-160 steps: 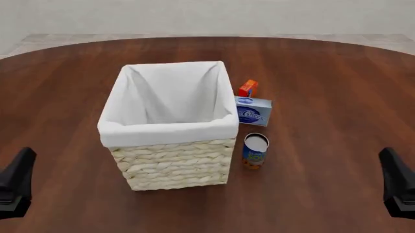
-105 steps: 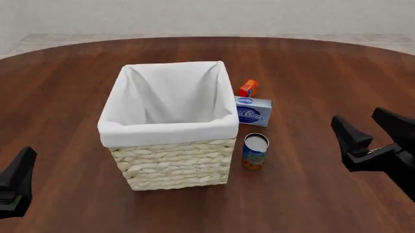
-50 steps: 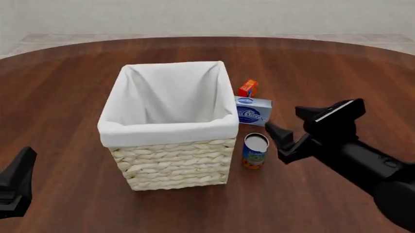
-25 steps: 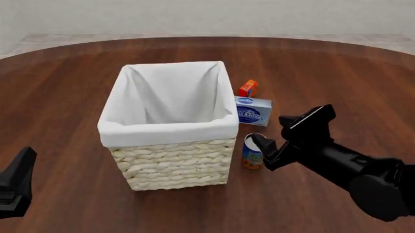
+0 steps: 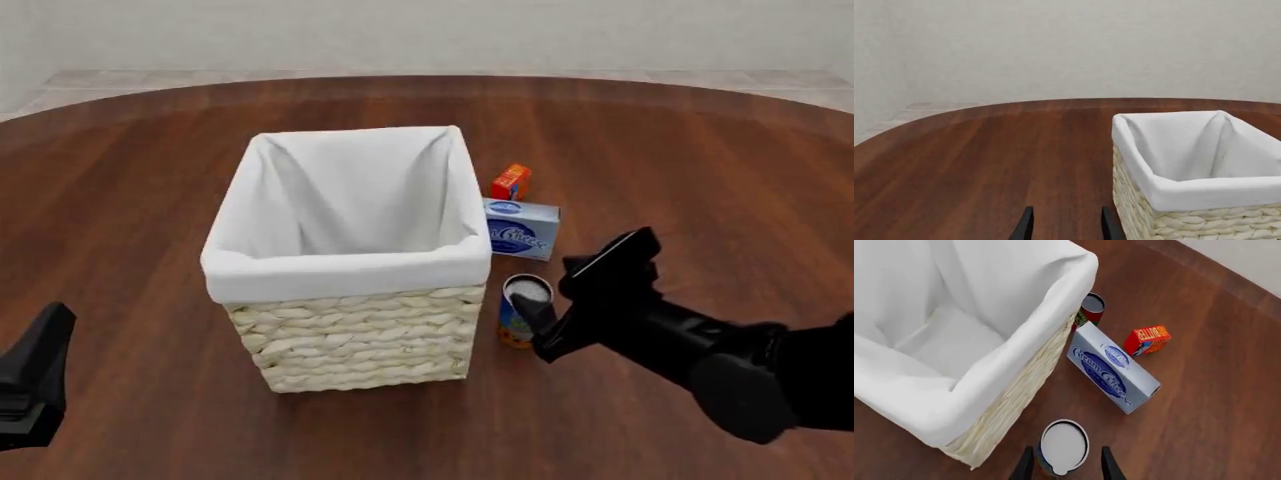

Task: Pick up the alphabet soup and put it in the basket.

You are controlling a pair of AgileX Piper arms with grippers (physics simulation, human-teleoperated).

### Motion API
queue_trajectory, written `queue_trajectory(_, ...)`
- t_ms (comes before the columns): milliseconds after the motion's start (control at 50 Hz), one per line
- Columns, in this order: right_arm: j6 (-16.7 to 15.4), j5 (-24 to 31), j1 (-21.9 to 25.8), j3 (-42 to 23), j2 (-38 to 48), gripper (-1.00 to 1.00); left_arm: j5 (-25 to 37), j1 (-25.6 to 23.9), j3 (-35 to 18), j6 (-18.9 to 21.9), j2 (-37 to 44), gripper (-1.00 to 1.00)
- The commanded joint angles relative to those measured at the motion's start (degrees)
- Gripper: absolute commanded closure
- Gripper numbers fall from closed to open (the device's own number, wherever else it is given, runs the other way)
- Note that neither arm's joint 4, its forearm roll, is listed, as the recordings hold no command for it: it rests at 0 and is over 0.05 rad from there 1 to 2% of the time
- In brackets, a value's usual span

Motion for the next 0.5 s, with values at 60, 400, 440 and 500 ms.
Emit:
queue_trajectory(60,-0.4,-0.3,0.3,-0.1,2.6,-1.0,0.0,0.0,0.0,0.0,0.0,-1.0)
queue_trajectory(400,-0.8,-0.4,-1.6,-0.9,4.7,-1.0,0.0,0.0,0.0,0.0,0.0,-1.0)
queue_trajectory(440,-0.8,-0.5,-1.7,-1.1,5.0,-1.0,0.0,0.0,0.0,0.0,0.0,-1.0)
queue_trajectory(500,-0.9,-0.6,-1.7,-1.3,5.3,-1.0,0.0,0.0,0.0,0.0,0.0,-1.0)
